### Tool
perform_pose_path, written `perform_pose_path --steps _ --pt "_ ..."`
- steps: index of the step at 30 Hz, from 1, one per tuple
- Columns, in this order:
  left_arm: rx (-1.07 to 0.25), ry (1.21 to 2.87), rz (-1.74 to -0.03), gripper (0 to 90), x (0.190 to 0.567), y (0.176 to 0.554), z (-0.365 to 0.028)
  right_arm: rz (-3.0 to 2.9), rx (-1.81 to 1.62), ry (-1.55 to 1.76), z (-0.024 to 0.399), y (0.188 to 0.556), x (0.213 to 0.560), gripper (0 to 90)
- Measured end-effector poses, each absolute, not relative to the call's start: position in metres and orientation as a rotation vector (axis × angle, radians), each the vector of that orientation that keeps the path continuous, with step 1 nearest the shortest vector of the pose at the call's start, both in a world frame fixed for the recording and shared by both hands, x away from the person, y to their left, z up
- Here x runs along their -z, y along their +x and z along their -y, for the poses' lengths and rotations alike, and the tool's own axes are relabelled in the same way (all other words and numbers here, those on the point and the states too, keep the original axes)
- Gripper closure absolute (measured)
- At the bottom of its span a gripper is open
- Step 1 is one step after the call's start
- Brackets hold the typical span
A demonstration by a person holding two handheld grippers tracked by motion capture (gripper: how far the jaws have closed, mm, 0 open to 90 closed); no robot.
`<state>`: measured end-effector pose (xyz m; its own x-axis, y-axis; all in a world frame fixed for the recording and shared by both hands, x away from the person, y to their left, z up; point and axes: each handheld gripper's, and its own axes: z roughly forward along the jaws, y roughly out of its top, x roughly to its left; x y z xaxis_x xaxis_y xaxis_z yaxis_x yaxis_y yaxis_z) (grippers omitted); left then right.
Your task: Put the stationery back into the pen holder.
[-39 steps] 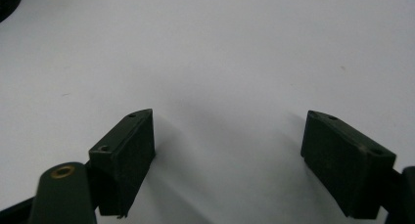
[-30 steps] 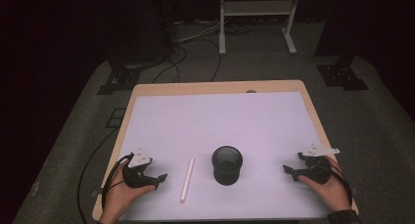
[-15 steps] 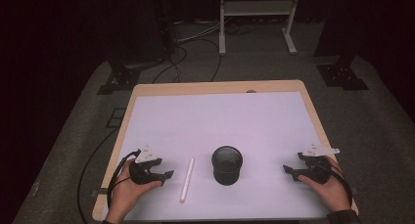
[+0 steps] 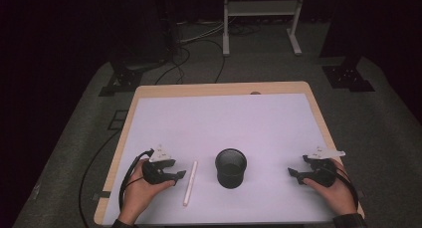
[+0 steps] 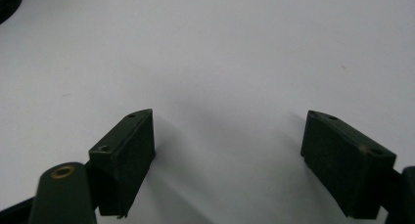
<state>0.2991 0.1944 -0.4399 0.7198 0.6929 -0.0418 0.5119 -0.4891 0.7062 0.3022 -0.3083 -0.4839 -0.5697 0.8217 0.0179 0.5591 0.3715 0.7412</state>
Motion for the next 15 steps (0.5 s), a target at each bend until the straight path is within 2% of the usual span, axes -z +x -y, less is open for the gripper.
perform_pose_path --steps 15 --pt "-0.302 2.242 -0.915 49.8 0.447 0.309 -0.162 -2.283 -1.026 1.208 0.308 0.302 0.484 18.9"
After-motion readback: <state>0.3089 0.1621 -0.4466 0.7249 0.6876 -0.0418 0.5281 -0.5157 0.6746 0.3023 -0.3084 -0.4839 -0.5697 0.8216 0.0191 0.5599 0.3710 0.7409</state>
